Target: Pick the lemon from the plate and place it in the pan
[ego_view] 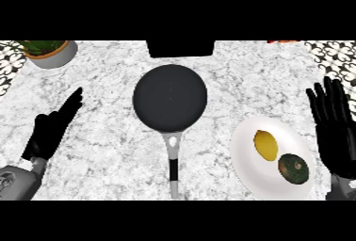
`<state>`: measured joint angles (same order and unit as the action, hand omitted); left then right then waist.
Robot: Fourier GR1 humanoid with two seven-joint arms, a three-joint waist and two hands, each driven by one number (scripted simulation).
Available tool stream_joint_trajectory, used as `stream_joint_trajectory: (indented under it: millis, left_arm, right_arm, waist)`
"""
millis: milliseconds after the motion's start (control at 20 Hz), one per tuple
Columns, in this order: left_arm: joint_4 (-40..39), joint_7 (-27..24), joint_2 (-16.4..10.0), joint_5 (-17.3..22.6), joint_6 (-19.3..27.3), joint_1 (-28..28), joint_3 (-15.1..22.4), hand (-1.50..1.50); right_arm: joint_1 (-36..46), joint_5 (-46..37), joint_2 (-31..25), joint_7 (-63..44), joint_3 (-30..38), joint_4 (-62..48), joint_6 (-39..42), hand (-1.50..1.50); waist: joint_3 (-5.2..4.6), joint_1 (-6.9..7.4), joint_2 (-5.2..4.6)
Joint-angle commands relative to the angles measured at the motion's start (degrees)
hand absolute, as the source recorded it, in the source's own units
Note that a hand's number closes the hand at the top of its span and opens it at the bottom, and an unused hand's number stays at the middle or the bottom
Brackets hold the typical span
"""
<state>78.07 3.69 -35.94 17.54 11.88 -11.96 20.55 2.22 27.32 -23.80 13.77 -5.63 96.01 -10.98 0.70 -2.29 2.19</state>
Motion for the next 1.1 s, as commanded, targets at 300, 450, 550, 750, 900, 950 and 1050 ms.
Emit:
stream_joint_trajectory:
  millis: [300, 450, 550, 750, 900, 950, 1050]
  left_arm:
    - [-0.5, -0.4, 17.1, 10.9, 9.6, 10.3, -5.2, 0.00]
    - [0.5, -1.7, 18.0, 11.3, 10.8, 13.3, -5.9, 0.00]
    - [1.0, -1.8, 19.4, 12.2, 11.4, 12.7, -6.7, 0.00]
    - [2.2, -1.8, 17.1, 12.2, 9.4, 13.7, -7.6, 0.00]
    - [-3.7, -4.8, 21.3, 10.7, 9.3, 10.9, -7.3, 0.00]
    - [4.3, -1.7, 20.7, 8.3, 13.2, 14.2, -3.8, 0.00]
    - [0.2, -4.0, 20.4, 10.9, 9.0, 14.1, -7.2, 0.00]
  right_arm:
    - [-10.0, -14.1, -5.2, 15.7, -1.6, -3.5, 4.8, 1.50]
    - [-18.4, -18.2, 7.0, 28.3, 1.7, -5.4, -11.1, -1.50]
    - [-23.9, -22.3, 12.4, 35.6, -3.1, -3.0, -14.4, -1.50]
    - [-31.2, -26.7, 20.3, 45.7, -4.3, -8.2, -23.8, -1.50]
    - [-28.9, -28.0, 20.5, 41.2, -1.8, -8.0, -27.3, -1.50]
    - [-29.7, -31.2, 22.2, 38.3, -3.5, -5.9, -31.7, -1.50]
    - [-30.0, -34.8, 19.5, 28.8, -4.2, 2.2, -33.8, -1.50]
  waist:
    - [-1.03, 2.85, -2.30]
    - [-0.68, 0.57, -1.68]
    - [-0.68, 0.18, -1.65]
    - [-0.66, 1.23, -1.96]
    - [-0.75, 1.65, -2.25]
    - [-0.71, 2.16, -2.11]
    - [-0.82, 2.16, -2.21]
